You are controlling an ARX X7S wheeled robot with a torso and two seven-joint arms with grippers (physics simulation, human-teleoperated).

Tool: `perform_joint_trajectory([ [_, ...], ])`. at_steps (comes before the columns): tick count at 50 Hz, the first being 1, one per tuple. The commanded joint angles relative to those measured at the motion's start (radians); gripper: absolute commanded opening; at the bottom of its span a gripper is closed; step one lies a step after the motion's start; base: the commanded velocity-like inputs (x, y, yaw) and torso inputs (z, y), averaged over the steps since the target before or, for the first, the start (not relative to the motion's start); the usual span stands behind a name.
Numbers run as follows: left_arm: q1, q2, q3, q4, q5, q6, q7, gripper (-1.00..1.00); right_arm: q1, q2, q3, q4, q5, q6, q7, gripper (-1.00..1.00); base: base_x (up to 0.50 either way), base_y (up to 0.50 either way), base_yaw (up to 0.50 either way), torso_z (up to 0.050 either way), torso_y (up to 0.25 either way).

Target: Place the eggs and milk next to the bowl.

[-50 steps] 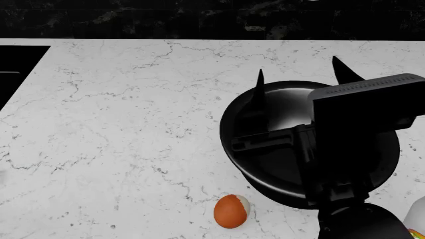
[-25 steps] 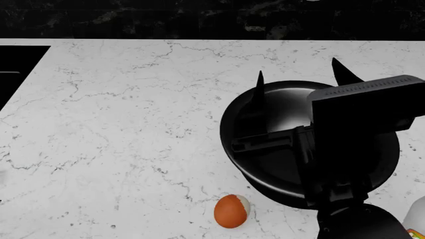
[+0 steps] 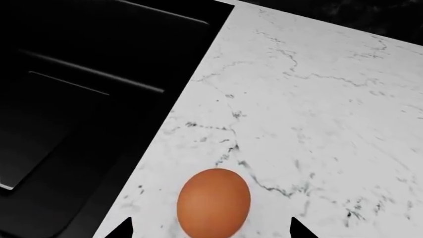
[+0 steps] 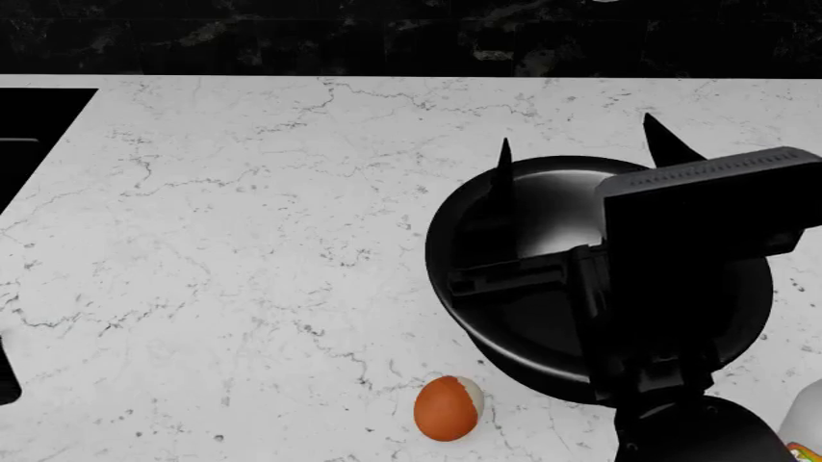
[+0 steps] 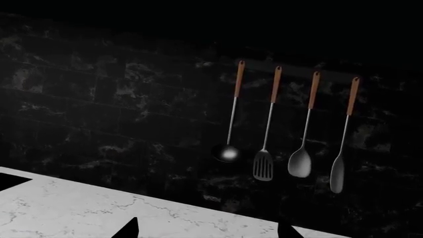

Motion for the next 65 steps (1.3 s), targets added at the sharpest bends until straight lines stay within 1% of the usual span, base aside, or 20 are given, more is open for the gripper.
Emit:
perform_joint_trajectory([
  [1,-0.036,0.043,0.003,-0.065,0.044,0.021,0.034,1.00,-0.006,-0.014,0.030,0.000,-0.007,-0.004,-0.025,1.00,0.00,0.00,0.00,0.000,0.000],
  [42,-0.121,0.086,0.122,-0.265,0.167,0.093,0.147,1.00,0.005,-0.014,0.012,0.018,-0.011,-0.006,-0.017,1.00,0.00,0.00,0.00,0.000,0.000],
  [65,-0.121,0.102,0.155,-0.304,0.190,0.112,0.180,1.00,-0.002,-0.008,0.010,0.013,-0.008,-0.005,-0.009,1.00,0.00,0.00,0.00,0.000,0.000],
])
